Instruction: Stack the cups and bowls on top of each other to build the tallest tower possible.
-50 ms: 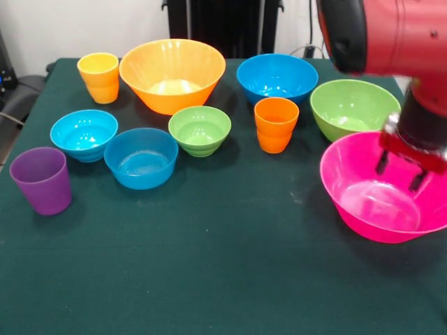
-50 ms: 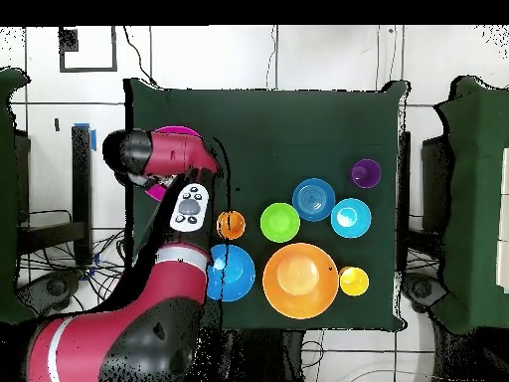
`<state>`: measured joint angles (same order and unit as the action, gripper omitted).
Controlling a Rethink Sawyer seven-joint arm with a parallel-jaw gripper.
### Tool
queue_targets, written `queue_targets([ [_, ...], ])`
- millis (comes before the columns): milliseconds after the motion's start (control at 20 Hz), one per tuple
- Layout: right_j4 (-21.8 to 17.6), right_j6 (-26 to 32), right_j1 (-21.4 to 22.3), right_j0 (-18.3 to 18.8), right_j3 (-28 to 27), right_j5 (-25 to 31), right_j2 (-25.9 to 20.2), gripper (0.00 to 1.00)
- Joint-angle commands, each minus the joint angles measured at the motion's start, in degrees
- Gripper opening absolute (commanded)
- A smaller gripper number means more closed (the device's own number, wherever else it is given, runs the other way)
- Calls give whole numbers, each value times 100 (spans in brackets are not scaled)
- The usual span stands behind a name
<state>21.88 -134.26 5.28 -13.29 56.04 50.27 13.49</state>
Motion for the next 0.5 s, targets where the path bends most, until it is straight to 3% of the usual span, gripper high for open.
queue_targets([
  [50, 338, -1744, -800, -183, -1059, -462, -251, 100],
  [250, 318, -1957, -1051, -312, -1008, -1193, -60, 100],
  [500, 236, -2356, -1358, -499, -1181, -1597, 417, 100],
])
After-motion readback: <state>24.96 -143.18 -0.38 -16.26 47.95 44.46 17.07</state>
